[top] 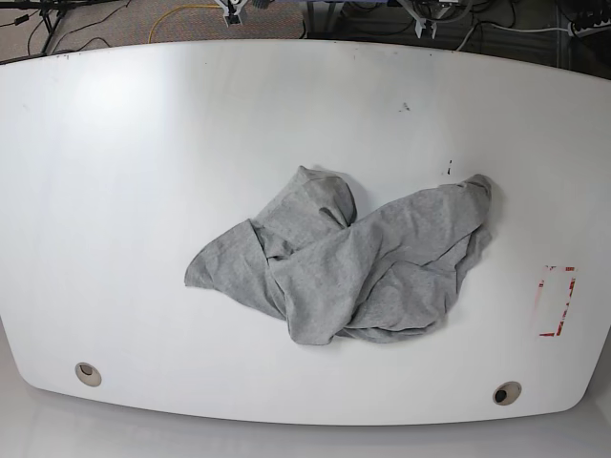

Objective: Fold the T-shirt properly

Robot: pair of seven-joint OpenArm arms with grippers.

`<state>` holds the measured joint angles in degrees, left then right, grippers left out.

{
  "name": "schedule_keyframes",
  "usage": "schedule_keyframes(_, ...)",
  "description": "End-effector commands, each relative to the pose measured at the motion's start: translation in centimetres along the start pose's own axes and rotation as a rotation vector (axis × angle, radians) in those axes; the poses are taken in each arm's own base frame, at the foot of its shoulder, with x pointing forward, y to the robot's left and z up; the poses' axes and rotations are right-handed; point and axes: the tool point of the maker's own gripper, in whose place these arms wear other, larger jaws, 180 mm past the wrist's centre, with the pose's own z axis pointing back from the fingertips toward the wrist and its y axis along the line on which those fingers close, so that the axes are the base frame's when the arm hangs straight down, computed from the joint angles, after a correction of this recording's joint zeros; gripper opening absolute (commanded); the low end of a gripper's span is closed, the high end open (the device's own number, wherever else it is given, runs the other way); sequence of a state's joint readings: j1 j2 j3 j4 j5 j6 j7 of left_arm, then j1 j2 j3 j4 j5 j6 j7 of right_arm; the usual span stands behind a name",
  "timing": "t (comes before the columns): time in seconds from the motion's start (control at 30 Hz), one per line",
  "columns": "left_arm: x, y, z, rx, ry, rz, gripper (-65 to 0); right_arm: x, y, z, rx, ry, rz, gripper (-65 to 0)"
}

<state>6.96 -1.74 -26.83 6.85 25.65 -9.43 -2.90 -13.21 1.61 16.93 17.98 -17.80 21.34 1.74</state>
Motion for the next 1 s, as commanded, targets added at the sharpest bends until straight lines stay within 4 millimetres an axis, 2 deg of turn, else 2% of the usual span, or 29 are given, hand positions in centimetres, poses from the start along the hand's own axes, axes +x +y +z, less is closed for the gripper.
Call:
schedule_keyframes(0.0, -0.4, 0.4, 0.1, 0.003, 0.001, 0.000, -22.7, -0.3, 0.0, 0.1, 0.002, -0.001, -0.004, -51.7)
schedule_keyframes(0.07, 0.2, 0.3, 0.1, 0.002, -0.011, 0.004, -22.5, -0.5, -0.1, 0.1, 0.002, 0.008, -0.004, -51.5)
schedule_keyframes(0.27, -0.1, 0.5, 0.1, 0.005, -0.007, 0.004, -22.6, -0.6, -0.2, 0.2, -0.001, 0.006, -0.004, -50.9)
schedule_keyframes(0.67, 0.7, 0.4, 0.0, 0.005, -0.018, -0.004, -22.5, -0.4, -0.2, 0.1, -0.001, 0.009, -0.007, -51.6)
schedule_keyframes(0.97, 1.0, 0.5, 0.1, 0.009, -0.030, 0.005, -22.2, -1.2, -0.2, 0.2, -0.004, 0.019, -0.012, -51.5)
